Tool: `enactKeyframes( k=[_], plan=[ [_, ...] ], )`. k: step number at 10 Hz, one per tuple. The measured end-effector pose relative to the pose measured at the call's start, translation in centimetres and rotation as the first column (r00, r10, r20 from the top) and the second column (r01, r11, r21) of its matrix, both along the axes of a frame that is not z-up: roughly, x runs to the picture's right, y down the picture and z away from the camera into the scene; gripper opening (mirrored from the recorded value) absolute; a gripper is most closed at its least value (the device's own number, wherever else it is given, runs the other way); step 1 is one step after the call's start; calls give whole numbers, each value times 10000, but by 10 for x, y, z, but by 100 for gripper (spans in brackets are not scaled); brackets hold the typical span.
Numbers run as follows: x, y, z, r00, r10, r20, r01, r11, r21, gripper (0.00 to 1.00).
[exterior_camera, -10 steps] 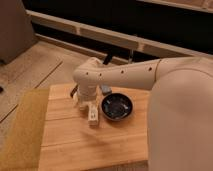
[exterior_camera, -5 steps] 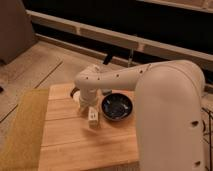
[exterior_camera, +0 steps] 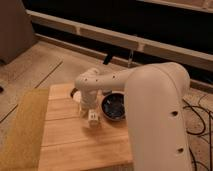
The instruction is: Place the bottle in the ceramic bowl
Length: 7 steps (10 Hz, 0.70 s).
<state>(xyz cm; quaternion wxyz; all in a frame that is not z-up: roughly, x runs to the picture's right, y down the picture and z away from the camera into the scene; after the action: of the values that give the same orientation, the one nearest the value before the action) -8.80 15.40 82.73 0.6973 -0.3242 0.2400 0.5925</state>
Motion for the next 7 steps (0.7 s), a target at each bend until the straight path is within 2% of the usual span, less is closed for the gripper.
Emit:
enactKeyframes(
  k=[6,7],
  plan=[
    [6,19,21,9996,5,-292,-32,9957,-921,65],
    [5,21,25,9996,-1,-288,-28,9947,-1023,60]
  ],
)
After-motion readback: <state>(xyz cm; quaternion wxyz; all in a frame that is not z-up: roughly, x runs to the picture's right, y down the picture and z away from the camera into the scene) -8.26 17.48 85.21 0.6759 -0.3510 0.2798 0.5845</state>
